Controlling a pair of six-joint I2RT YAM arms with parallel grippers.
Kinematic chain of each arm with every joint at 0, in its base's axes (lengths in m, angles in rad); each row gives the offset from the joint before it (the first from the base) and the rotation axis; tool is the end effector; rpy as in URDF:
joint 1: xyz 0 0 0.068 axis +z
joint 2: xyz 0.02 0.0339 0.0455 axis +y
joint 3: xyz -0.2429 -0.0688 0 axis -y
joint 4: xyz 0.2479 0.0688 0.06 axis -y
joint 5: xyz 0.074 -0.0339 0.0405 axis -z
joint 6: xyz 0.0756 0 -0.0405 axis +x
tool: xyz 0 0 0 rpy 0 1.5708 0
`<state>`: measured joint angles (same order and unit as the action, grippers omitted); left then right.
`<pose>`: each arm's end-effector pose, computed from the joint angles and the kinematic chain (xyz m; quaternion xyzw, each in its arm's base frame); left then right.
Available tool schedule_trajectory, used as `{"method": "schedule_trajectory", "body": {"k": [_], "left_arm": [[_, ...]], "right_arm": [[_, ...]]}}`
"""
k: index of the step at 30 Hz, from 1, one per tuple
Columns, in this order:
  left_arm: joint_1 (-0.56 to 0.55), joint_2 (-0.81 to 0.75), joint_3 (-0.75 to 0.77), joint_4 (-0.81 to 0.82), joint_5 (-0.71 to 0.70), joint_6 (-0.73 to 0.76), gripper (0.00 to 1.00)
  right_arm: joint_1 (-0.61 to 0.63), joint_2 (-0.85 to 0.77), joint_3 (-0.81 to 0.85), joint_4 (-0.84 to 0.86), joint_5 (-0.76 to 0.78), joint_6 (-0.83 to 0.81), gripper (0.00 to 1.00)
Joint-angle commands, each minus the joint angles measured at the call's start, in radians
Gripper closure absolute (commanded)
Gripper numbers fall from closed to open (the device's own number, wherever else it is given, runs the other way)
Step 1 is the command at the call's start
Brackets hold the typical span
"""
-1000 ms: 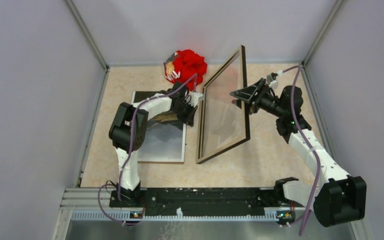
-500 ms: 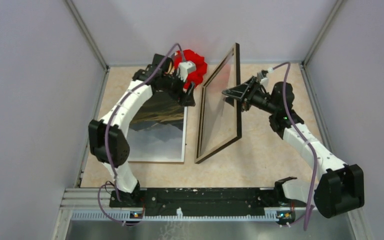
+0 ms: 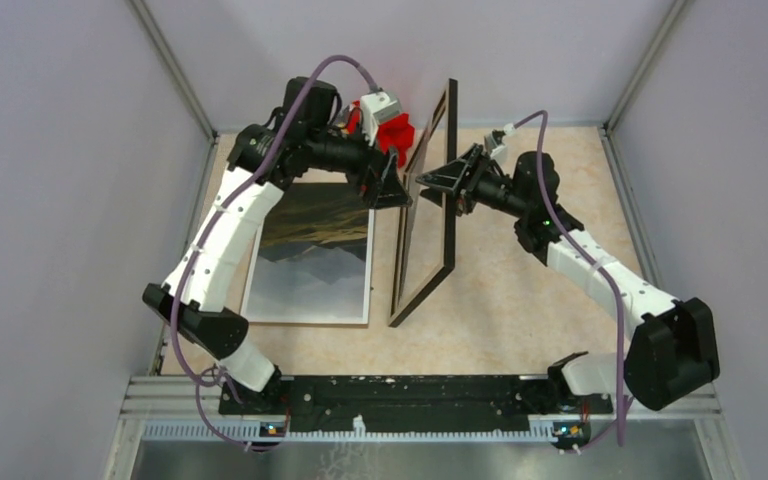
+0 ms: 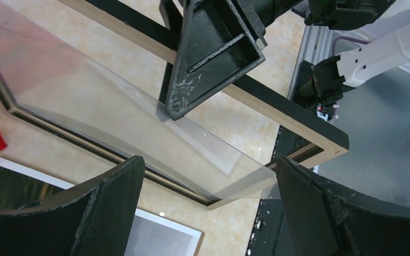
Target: Put the photo into the frame
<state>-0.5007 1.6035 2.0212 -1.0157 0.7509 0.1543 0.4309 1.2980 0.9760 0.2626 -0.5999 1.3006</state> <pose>0.2709 -0.2070 0.4389 0.4269 0.7236 -0.3943 0.3725 0.2955 0.1828 0.3178 0.1091 0.7160 0.6383 0.2608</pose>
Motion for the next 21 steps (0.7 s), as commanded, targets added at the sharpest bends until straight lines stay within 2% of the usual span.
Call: {"method": "schedule_trajectory", "body": {"k": [1, 13, 15, 21], "left_arm": [[-0.038, 0.043, -0.013, -0.041, 0.002, -0.055, 0.02], [-0.128, 0.101, 0.016, -0.063, -0.169, 0.002, 0.02], [-0.134, 0.103, 0.024, -0.072, -0.205, 0.016, 0.06], [-0.135, 0.085, 0.017, -0.087, -0.339, 0.052, 0.27]], "right_arm": [[0.019, 0.016, 0.06, 0.031, 0.023, -0.02, 0.46], [0.022, 0.053, 0.099, 0.013, 0.017, -0.037, 0.47], [0.022, 0.057, 0.104, 0.008, 0.013, -0.041, 0.47], [0.022, 0.045, 0.122, -0.047, 0.011, -0.08, 0.46]]}}
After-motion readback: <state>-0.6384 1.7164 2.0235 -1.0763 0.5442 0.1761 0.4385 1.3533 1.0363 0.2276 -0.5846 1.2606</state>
